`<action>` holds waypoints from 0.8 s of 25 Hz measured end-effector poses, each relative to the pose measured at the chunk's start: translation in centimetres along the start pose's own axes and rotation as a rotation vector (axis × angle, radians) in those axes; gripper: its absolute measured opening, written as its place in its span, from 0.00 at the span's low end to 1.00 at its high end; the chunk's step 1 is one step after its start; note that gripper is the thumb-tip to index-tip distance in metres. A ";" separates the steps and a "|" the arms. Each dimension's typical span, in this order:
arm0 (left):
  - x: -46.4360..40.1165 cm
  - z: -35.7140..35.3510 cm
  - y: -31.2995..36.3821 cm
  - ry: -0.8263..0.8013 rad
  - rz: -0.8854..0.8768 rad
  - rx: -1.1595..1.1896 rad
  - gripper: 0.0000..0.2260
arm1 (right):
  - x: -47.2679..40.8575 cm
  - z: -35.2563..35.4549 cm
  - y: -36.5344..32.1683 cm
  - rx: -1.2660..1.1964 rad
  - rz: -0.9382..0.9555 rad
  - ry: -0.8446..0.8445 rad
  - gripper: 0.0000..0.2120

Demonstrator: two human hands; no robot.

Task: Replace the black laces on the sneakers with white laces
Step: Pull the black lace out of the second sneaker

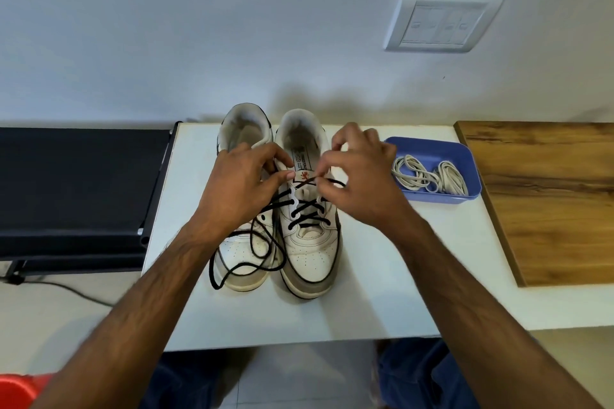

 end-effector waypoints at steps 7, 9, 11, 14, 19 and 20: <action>0.0 0.0 -0.3 0.001 -0.011 0.016 0.05 | 1.6 3.8 3.9 -0.053 -0.153 0.101 0.12; -0.1 -0.1 -0.4 0.000 -0.012 0.027 0.06 | 1.0 2.3 1.1 0.000 -0.050 0.050 0.15; -0.1 -0.1 -0.4 0.001 -0.020 0.023 0.06 | 0.5 0.3 -1.4 0.088 0.040 -0.004 0.11; -0.1 -0.1 -0.6 0.000 -0.020 0.018 0.06 | 0.2 -3.0 -2.8 0.169 0.077 -0.102 0.06; 0.0 -0.1 -0.6 -0.012 -0.028 0.020 0.06 | 0.1 -0.3 -0.4 0.011 0.002 0.072 0.02; 0.0 -0.1 -0.6 -0.012 -0.026 0.022 0.06 | 0.3 1.1 0.7 -0.045 -0.046 0.144 0.03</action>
Point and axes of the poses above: each hand's wrist, its own x-axis away from the middle knuckle, its own z-axis out of the back of the hand, y = z × x, the point moved 9 cm from there along -x, towards the middle knuckle, and after that the axes turned 9 degrees about -y, right-handed, at the moved point
